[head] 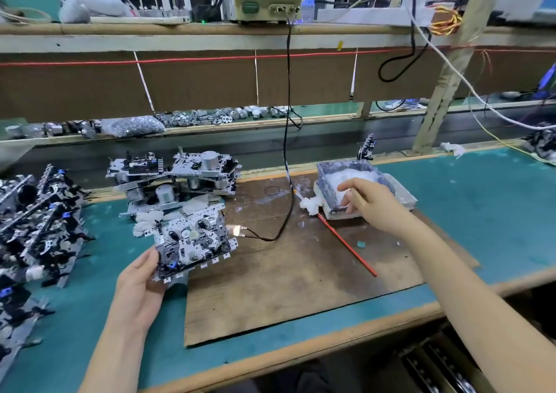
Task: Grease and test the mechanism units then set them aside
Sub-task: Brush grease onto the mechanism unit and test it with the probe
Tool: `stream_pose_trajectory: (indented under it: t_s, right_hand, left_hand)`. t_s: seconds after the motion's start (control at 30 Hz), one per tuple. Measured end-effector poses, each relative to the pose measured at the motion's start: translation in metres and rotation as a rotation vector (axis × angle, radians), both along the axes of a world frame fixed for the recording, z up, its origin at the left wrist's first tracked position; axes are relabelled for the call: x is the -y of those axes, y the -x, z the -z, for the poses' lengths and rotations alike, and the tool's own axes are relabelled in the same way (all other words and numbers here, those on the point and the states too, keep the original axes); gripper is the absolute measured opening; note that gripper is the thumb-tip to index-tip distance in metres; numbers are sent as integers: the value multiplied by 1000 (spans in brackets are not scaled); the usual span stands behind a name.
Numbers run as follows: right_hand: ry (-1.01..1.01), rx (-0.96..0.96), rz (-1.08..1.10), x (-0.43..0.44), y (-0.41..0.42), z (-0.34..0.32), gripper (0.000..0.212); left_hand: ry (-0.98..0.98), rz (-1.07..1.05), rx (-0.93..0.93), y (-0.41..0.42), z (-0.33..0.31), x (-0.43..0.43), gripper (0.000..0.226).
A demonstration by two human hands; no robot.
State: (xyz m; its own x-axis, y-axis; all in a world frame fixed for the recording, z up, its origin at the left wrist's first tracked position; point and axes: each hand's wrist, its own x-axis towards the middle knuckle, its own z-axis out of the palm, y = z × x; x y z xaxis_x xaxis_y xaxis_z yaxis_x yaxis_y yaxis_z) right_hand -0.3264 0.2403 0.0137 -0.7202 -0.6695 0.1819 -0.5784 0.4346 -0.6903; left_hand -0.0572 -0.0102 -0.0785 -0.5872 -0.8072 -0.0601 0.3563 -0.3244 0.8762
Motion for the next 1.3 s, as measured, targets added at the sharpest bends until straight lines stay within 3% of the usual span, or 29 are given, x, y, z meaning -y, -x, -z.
stream_pose_trajectory:
  t_s: [0.13,0.33,0.47,0.53,0.6,0.7,0.9,1.3]
  right_hand:
    - [25,41,108,6,1,5,23]
    - [-20,-272,244,15,0,9,26]
    - [296,-449,202,24,-22,-6,18]
    - [490,-354,74,31,-43,-18,16]
    - [595,-93,-127,38,-66,-30,15]
    - [572,106,-404,51,-97,-36,15]
    - [434,146,-573,77,-122,-22,26]
    - [374,149,-592,101,-125,-7,23]
  left_hand:
    - [-7,-7,1,1,1,1,55]
    - [-25,-11,7,0,1,1,48]
    - [-11,-18,15,1,0,-2,36]
    - [4,-22,16,1,-1,-3,26]
    - [7,-25,16,0,-1,-3,24]
    - [0,-31,20,-1,-3,-4,24]
    - [6,-24,-1,-3,-5,-6,24]
    - [28,-4,-21,-3,1,-1,27]
